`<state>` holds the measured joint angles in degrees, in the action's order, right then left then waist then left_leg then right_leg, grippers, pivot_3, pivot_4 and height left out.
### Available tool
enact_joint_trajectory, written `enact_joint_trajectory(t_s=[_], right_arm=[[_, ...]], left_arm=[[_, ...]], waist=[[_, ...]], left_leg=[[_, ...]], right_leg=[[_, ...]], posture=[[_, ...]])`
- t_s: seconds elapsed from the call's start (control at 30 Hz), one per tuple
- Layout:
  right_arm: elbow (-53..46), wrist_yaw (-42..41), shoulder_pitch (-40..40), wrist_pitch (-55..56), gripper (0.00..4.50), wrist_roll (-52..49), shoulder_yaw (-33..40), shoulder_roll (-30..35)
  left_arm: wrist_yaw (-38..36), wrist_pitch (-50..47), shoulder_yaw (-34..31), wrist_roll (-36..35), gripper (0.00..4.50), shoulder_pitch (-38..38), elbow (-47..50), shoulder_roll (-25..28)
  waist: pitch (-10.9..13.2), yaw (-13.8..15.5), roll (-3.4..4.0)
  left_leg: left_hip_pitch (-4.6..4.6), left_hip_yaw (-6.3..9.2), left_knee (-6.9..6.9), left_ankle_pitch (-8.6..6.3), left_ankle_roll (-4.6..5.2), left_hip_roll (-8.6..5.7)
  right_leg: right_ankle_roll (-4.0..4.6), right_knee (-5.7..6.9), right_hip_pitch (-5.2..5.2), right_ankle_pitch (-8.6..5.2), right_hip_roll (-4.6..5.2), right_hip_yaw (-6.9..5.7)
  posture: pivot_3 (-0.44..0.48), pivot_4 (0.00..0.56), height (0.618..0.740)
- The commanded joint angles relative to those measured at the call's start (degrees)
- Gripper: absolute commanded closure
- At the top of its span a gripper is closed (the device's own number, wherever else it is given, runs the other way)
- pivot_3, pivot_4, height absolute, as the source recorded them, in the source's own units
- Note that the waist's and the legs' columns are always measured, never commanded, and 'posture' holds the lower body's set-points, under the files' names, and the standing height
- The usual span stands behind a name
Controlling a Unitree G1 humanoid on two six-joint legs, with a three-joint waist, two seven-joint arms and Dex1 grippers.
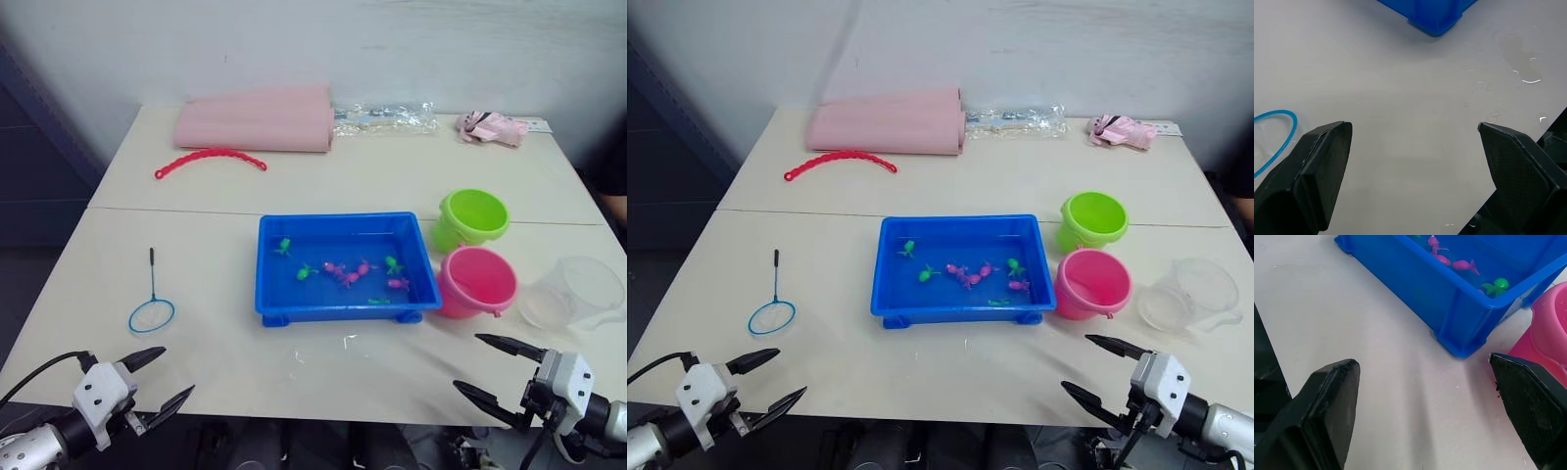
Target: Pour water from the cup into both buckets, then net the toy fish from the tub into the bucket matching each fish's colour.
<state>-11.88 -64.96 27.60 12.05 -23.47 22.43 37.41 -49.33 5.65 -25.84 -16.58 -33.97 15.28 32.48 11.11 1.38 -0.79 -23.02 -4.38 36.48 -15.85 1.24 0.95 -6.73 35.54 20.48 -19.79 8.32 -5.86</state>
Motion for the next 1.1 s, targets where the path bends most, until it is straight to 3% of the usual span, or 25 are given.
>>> enact_joint_trajectory(t_s=[0.03, 0.3, 0.5, 0.7, 0.87, 1.1], right_arm=[[0.47, 0.18, -1.14, 0.85, 0.0, -0.53, -0.94, -0.33], [1.55, 1.63, -5.87, -1.49, 0.0, -1.25, -5.37, -1.6], [1.57, 4.53, -7.05, -2.35, 0.0, -2.09, -4.47, -2.72], [-3.39, 12.33, -4.15, -4.82, 0.0, -6.47, 0.6, -6.75], [-10.94, 21.52, 2.03, -9.04, 0.0, -11.88, 8.38, -11.13], [-16.23, 35.53, 10.56, -13.38, 0.0, -16.83, 19.15, -19.07]], left_arm=[[-0.28, 0.45, -0.9, -2.11, 0.01, 0.19, 0.69, 0.23], [-5.18, -5.29, -3.42, -14.13, 0.01, 1.78, 1.87, 1.51], [-4.1, -13.88, -2.68, -21.92, 0.01, 5.59, 9.73, 4.44], [-2.23, -23.76, 8.55, -25.43, 0.01, 22.85, 17.6, 9.64], [-0.74, -27.24, 16.76, -24.03, 0.01, 36.67, 14.44, 7.43], [-2.32, -26.63, 24.93, -20.43, 0.01, 43.32, 10.05, 3.13]], waist=[[0.0, 0.0, -0.01], [-0.06, -0.07, -0.07], [-0.07, 0.08, -0.1], [-0.15, 0.21, 0.13], [-0.18, 0.03, 0.3], [-0.26, -0.06, 0.44]], left_leg=[[0.0, 0.0, 0.0, 0.0, 0.0, 0.0], [0.04, 0.01, 0.05, 0.06, -0.04, 0.02], [0.03, 0.04, 0.19, 0.18, -0.22, 0.0], [-0.04, 0.3, 0.56, 0.15, -0.31, -0.06], [-0.01, 0.25, 0.52, 0.23, -0.42, -0.01], [-0.01, 0.21, 0.5, 0.24, -0.52, 0.12]], right_leg=[[0.0, 0.0, 0.0, 0.0, 0.0, 0.0], [0.0, 0.09, -0.01, 0.0, 0.01, 0.01], [0.0, 0.16, -0.06, 0.0, -0.05, 0.0], [0.0, 0.35, -0.23, 0.01, -0.03, -0.05], [-0.02, 0.36, -0.2, 0.02, -0.46, -0.02], [0.02, 0.37, -0.13, 0.0, -0.69, 0.14]], posture=[[0.0, 0.15, 0.74], [0.0, 0.15, 0.74], [0.0, 0.15, 0.74], [0.0, 0.15, 0.74], [0.0, 0.15, 0.74], [0.0, 0.15, 0.74]])
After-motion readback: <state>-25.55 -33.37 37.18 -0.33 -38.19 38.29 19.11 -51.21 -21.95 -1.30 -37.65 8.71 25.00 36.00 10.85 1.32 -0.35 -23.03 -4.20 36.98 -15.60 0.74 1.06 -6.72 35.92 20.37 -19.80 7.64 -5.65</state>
